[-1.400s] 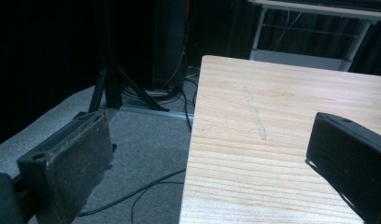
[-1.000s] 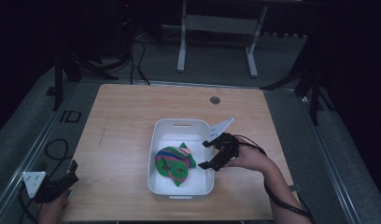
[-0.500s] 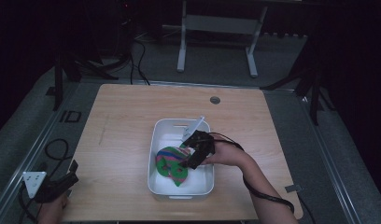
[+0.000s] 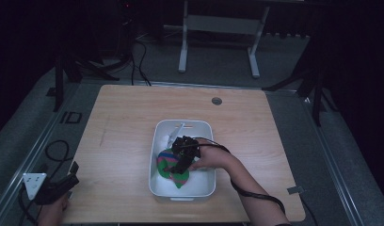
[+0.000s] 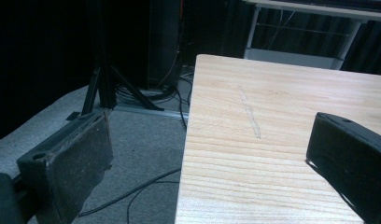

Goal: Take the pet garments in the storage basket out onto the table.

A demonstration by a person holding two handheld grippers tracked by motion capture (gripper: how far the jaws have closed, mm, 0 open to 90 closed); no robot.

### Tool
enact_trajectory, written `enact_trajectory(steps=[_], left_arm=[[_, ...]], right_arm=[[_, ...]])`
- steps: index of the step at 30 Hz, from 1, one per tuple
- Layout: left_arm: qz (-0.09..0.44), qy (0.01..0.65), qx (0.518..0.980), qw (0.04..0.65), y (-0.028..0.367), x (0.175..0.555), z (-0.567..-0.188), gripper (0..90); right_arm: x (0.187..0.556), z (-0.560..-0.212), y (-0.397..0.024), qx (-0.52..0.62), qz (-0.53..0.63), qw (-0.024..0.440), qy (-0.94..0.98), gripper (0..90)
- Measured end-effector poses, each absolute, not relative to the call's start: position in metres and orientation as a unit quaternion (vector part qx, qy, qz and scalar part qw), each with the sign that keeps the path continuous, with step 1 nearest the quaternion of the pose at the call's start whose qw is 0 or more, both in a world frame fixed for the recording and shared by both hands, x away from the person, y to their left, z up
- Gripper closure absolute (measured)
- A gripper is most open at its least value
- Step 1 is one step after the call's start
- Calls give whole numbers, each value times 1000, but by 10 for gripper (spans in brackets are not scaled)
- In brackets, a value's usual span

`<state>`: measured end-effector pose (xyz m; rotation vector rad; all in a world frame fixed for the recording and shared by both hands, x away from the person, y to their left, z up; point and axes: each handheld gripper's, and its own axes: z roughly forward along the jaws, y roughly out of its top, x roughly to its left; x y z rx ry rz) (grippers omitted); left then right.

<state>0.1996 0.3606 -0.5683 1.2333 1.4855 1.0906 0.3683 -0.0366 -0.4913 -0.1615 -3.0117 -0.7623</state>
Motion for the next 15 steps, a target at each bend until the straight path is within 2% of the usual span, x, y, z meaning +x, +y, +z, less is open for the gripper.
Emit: enact_trajectory(steps=[4,7,8,11,12,15], left_arm=[[440,599,498,446,361,200,-568,10],[439,599,500,445,361,200,-568,10],[439,600,499,445,361,200,-568,9],[439,600,499,446,361,200,-568,9],[438,600,499,446,361,200,-568,9],[438,600,499,446,361,200,-568,9]], right_arm=[[367,-501,-29,-47,-224,7,-973,138],[365,-507,-25,-47,-203,-10,-978,196],[364,-507,-24,-43,-198,-10,-979,247],[362,-506,-22,-33,-187,-25,-981,550],[362,-505,-23,-36,-188,-27,-981,626],[361,-498,-26,-34,-188,-27,-981,684]])
